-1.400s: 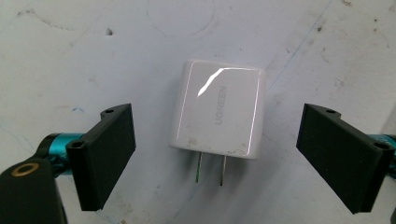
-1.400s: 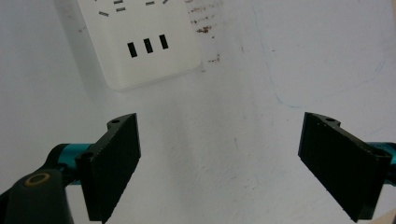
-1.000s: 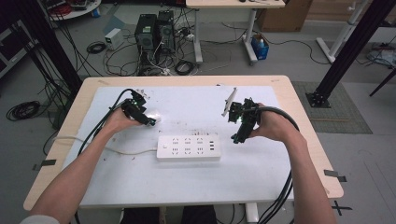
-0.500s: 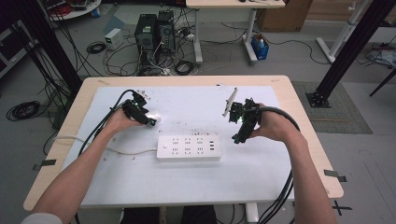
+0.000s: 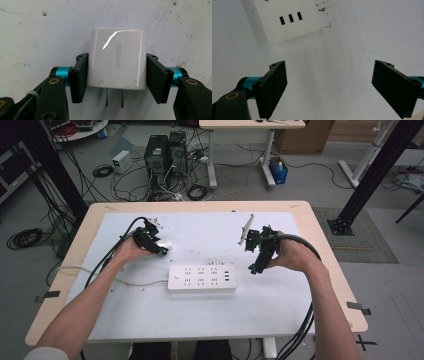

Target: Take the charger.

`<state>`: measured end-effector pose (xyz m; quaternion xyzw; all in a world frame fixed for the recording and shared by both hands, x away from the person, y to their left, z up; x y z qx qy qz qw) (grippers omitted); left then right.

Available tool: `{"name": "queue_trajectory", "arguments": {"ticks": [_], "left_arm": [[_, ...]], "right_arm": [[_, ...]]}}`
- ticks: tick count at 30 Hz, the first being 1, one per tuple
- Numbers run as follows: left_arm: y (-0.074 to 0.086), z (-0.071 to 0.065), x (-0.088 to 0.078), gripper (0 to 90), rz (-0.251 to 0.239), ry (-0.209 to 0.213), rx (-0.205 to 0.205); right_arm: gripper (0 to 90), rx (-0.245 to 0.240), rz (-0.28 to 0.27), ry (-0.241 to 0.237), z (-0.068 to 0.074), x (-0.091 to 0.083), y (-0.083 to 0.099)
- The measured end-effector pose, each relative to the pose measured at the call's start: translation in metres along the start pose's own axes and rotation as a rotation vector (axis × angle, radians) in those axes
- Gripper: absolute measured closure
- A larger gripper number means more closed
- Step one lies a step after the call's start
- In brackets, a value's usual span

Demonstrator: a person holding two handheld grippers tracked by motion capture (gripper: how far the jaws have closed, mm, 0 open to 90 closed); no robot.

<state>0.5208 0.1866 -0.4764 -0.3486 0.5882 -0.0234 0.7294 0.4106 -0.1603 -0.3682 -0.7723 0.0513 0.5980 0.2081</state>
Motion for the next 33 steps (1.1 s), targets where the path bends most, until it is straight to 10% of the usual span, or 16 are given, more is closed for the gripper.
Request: {"name": "queue_trajectory", "arguments": {"ticks": [14,33], "left_arm": [[-0.007,-0.007,-0.010,42.5,-0.013,-0.024,0.046],[-0.027,-0.038,-0.076,42.5,-0.102,-0.085,0.123]], "right_arm": [[12.4,0.006,-0.005,0.001,0.001,-0.002,-0.001],[12.4,0.043,-0.014,0.028,0.006,-0.012,-0.002]]}}
Point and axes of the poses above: each handheld gripper's, and its own axes: x roughly forward along the jaws, y roughly out of its underside, z roughly to its left, the point moved 6 cm from there along x, roughly forward along the jaws, and after that the axes turned 7 degrees about x, right-handed, at the moved point
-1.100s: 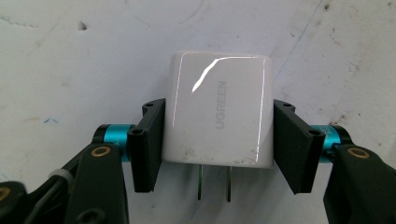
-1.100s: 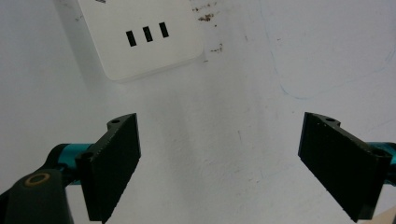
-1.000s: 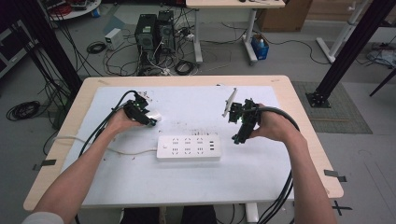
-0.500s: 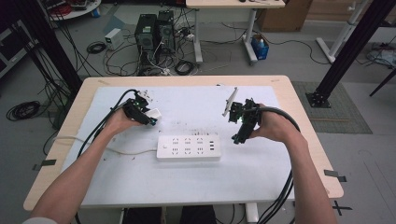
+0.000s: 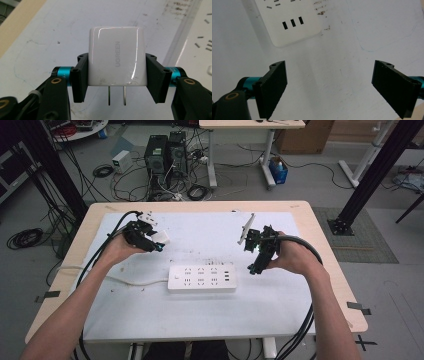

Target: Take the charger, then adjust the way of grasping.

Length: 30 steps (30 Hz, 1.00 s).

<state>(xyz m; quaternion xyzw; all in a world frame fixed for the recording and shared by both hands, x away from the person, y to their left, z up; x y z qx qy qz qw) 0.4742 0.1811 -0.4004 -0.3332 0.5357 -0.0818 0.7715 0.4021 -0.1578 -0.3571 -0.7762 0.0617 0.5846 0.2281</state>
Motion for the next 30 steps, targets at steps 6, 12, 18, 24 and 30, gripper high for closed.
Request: {"name": "queue_trajectory", "arguments": {"ticks": [6,12,18,24,30], "left_arm": [[-0.012,-0.023,-0.017,42.5,-0.059,-0.015,0.056],[-0.023,-0.052,-0.028,42.5,-0.136,-0.055,0.133],[-0.035,-0.084,-0.037,42.5,-0.219,-0.120,0.199],[-0.043,-0.105,-0.043,42.5,-0.277,-0.203,0.274],[-0.053,-0.119,-0.044,42.5,-0.298,-0.297,0.356]], "right_arm": [[12.4,0.033,-0.025,0.006,0.000,-0.007,-0.004],[12.4,0.085,-0.046,0.004,0.001,-0.008,-0.012],[12.4,0.131,-0.129,-0.035,0.011,-0.020,-0.028],[12.4,0.237,-0.254,-0.138,0.015,-0.031,-0.042],[12.4,0.326,-0.350,-0.267,0.019,-0.030,-0.051]]}}
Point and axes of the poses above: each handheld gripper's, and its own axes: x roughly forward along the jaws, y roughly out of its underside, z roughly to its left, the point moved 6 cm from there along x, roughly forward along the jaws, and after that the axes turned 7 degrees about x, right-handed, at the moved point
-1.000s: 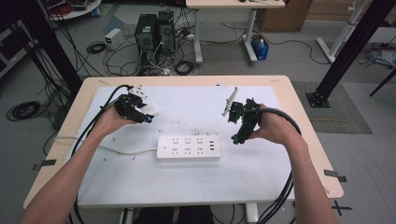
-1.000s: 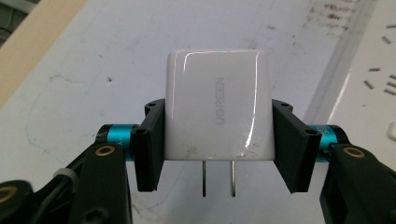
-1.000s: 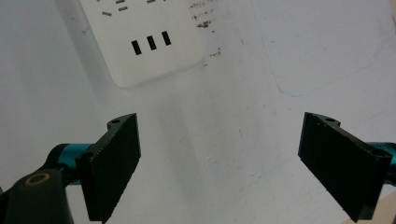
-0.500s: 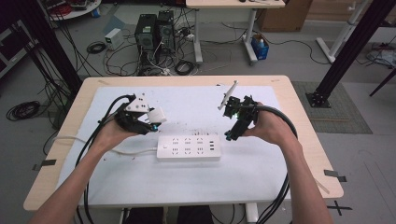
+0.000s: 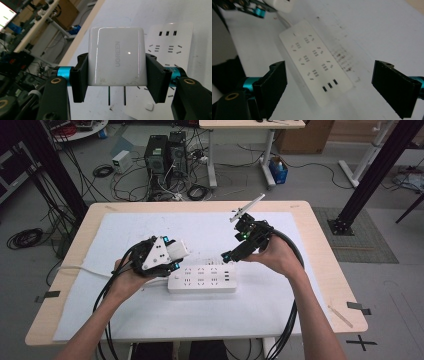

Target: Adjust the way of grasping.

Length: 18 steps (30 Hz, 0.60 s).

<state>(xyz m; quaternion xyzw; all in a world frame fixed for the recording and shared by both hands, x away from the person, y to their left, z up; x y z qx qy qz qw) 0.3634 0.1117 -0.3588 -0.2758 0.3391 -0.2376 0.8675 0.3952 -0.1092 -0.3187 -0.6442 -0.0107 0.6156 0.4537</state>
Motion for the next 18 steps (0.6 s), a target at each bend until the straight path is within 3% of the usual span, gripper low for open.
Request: {"name": "queue_trajectory", "arguments": {"ticks": [4,10,14,18], "left_arm": [[-0.007,-0.004,-0.001,42.5,-0.010,-0.031,0.043],[-0.018,-0.007,-0.002,42.5,-0.051,-0.063,0.068],[-0.027,-0.010,-0.001,42.5,-0.080,-0.077,0.104],[-0.038,-0.014,-0.003,42.5,-0.122,-0.077,0.125]], "right_arm": [[12.4,0.088,-0.057,-0.125,0.006,0.006,-0.003],[12.5,0.158,-0.138,-0.296,0.014,0.009,-0.011],[12.5,0.200,-0.167,-0.381,0.018,0.011,-0.017],[12.7,0.209,-0.159,-0.405,0.022,0.016,-0.020]]}}
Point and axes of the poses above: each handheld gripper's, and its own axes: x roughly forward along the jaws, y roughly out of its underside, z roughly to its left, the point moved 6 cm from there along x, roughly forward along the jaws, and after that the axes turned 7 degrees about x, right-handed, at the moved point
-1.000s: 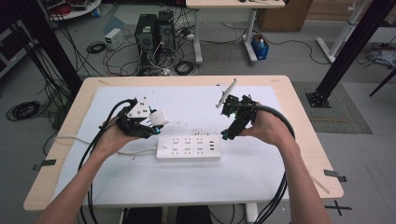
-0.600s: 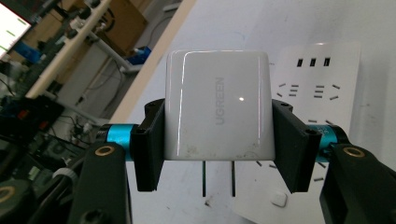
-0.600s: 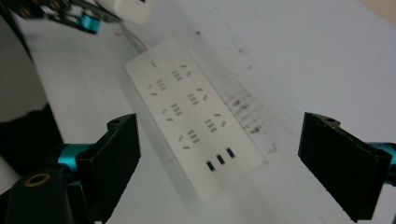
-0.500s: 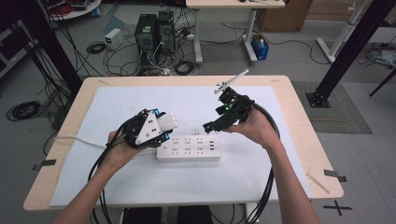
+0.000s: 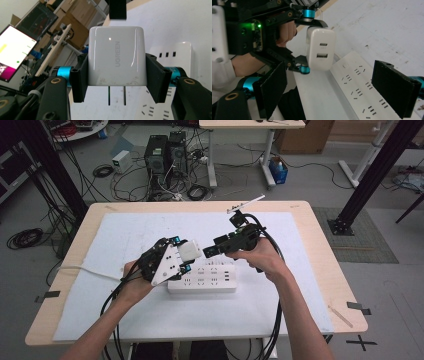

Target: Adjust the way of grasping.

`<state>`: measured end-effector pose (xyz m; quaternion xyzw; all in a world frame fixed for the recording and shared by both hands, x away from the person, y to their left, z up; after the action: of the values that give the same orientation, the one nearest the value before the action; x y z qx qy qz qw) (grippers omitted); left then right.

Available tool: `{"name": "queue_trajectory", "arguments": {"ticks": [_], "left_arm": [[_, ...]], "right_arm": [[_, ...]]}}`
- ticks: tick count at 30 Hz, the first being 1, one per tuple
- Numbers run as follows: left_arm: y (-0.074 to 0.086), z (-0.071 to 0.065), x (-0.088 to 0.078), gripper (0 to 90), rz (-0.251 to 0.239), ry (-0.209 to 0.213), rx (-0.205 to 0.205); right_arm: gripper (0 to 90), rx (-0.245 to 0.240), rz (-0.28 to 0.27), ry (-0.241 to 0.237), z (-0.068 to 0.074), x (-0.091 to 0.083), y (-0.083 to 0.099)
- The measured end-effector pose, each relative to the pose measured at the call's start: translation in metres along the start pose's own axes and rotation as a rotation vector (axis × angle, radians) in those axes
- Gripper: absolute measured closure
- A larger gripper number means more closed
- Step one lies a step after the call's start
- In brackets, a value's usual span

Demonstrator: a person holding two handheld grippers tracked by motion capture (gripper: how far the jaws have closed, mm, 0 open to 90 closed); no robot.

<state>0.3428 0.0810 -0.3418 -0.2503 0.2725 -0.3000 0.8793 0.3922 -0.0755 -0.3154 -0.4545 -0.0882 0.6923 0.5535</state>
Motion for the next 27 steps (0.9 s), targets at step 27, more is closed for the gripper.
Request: {"name": "queue_trajectory", "arguments": {"ticks": [27], "left_arm": [[-0.019,-0.003,0.003,42.5,-0.040,-0.021,0.029]], "right_arm": [[32.3,0.040,-0.050,-0.128,0.010,0.018,0.001]]}}
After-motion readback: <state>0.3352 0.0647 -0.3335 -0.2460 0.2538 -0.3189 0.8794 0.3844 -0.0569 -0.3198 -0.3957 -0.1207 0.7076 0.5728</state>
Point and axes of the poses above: each handheld gripper's, and its own axes: x roughly forward along the jaws, y roughly out of its underside, z roughly to its left, the point moved 6 cm from there along x, roughly forward along the jaws, and after that the axes turned 7 degrees about x, right-handed, at the moved point
